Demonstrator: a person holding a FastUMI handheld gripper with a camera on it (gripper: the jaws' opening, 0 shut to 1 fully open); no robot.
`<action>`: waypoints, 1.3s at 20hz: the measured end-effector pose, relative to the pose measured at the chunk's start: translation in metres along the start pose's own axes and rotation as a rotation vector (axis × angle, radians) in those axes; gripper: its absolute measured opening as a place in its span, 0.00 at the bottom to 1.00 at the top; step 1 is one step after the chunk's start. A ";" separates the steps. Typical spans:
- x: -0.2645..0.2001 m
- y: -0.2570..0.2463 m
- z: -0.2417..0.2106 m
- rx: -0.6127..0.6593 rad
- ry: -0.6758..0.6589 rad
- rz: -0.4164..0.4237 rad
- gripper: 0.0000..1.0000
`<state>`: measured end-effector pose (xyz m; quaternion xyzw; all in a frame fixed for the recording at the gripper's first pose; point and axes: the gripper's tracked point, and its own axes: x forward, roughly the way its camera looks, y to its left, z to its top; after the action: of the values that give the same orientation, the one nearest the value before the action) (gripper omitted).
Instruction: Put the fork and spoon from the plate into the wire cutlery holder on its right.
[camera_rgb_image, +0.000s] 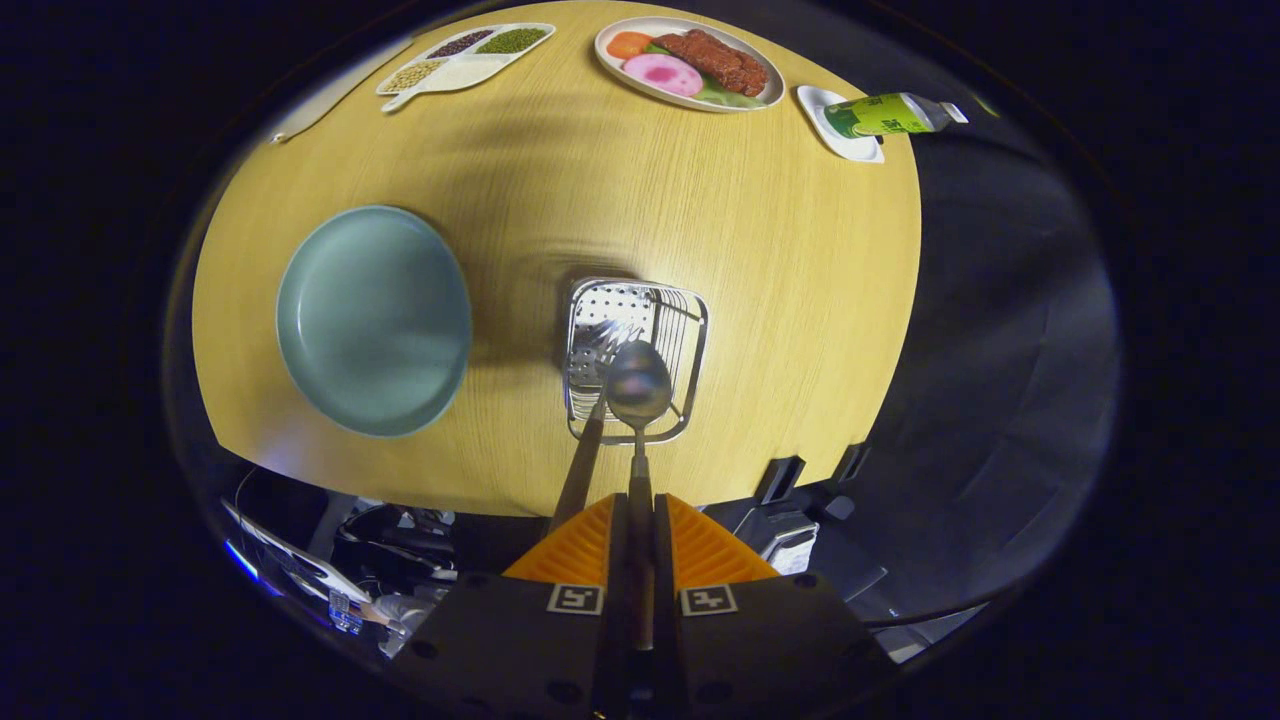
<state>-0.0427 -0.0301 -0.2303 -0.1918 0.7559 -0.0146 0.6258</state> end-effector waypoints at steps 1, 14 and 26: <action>0.001 0.000 0.003 0.007 -0.005 0.011 0.15; -0.056 -0.002 0.026 0.221 -0.372 0.100 0.99; -0.217 -0.078 0.013 0.365 -1.422 0.131 0.98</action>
<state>0.0219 -0.0324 -0.0088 -0.0020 0.1629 0.0251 0.9863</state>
